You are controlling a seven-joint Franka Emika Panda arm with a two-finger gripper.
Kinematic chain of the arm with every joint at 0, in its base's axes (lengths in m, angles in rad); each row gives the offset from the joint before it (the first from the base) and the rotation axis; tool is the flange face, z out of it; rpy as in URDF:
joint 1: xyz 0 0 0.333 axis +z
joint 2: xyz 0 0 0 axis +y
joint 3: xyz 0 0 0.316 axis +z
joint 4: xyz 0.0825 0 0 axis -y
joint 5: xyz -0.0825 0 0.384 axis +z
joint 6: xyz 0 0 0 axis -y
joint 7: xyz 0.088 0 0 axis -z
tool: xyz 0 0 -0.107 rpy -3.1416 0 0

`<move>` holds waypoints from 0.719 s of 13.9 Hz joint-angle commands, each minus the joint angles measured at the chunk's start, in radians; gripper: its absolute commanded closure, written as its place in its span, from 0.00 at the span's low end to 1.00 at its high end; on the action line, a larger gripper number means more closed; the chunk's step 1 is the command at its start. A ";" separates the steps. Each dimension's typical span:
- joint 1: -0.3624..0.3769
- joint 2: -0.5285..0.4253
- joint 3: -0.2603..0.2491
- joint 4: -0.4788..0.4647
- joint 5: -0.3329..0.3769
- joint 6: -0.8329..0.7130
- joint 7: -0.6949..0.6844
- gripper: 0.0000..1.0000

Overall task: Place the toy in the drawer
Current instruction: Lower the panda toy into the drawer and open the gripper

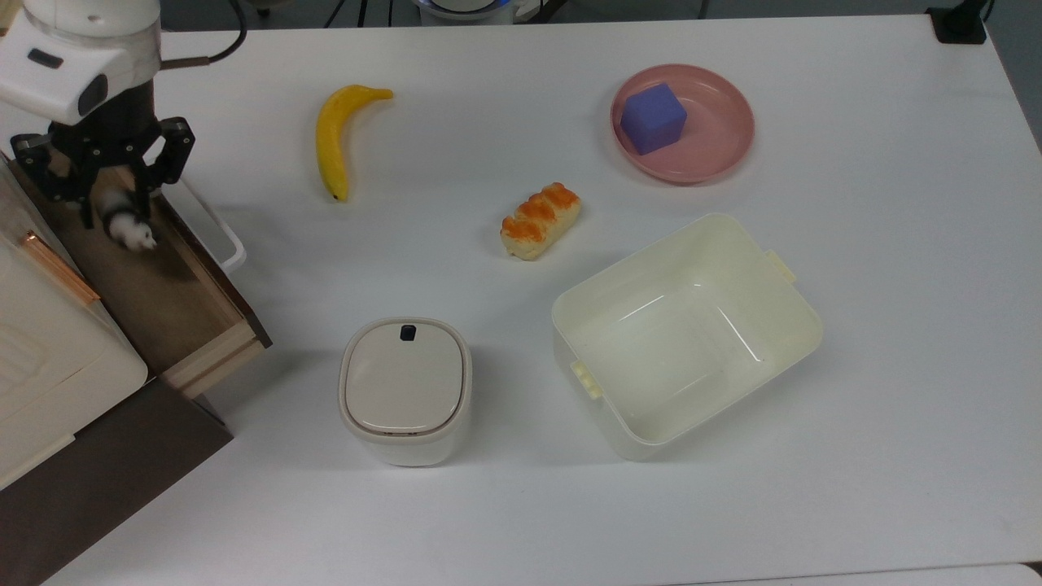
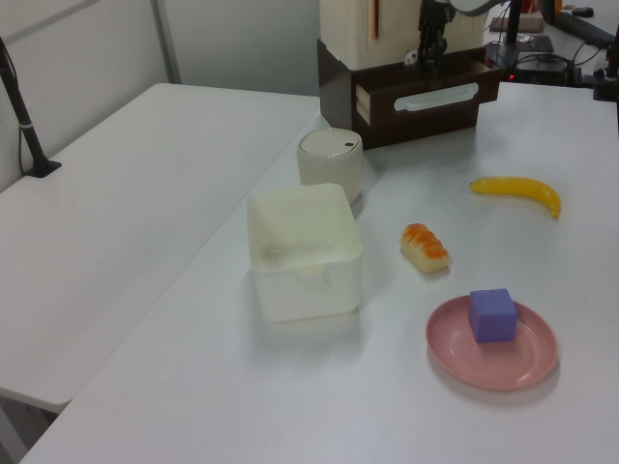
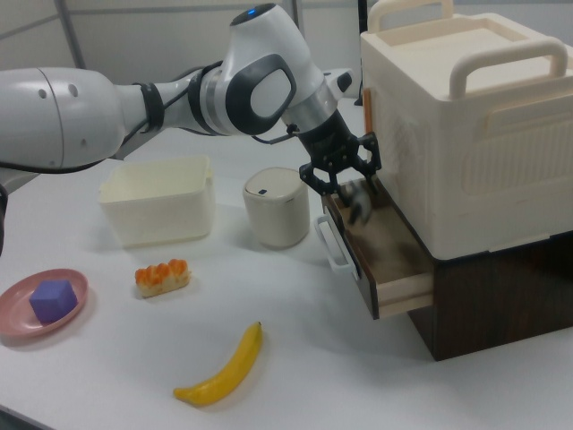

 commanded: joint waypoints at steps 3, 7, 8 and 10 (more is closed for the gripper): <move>0.018 -0.002 0.011 0.007 0.005 -0.003 0.103 0.00; 0.086 -0.019 0.040 -0.022 0.005 -0.096 0.318 0.00; 0.089 -0.025 0.060 -0.022 0.005 -0.133 0.364 0.00; 0.089 -0.048 0.113 -0.022 0.019 -0.231 0.478 0.00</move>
